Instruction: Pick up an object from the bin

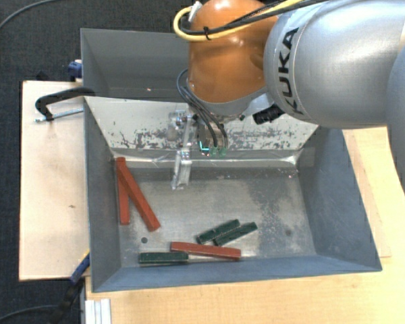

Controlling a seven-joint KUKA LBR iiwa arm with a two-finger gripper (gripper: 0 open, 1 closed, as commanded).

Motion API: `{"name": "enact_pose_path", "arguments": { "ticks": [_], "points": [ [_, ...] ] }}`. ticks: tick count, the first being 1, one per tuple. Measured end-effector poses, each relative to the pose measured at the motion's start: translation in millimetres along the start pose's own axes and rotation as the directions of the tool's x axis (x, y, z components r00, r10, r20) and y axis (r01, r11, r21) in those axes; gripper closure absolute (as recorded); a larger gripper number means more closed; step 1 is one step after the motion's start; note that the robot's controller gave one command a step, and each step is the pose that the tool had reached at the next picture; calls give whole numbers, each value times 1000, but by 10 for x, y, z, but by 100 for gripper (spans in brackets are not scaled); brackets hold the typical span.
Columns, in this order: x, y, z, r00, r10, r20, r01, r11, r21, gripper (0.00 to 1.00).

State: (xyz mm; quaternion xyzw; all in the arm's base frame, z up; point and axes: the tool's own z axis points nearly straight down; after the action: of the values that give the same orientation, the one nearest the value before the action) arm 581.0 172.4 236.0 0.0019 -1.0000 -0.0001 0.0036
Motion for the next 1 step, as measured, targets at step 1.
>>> {"name": "enact_pose_path", "arguments": {
  "ticks": [1],
  "points": [
    [241,639,1620,995,-92,26,93,996,-4,0]
  ]
}}
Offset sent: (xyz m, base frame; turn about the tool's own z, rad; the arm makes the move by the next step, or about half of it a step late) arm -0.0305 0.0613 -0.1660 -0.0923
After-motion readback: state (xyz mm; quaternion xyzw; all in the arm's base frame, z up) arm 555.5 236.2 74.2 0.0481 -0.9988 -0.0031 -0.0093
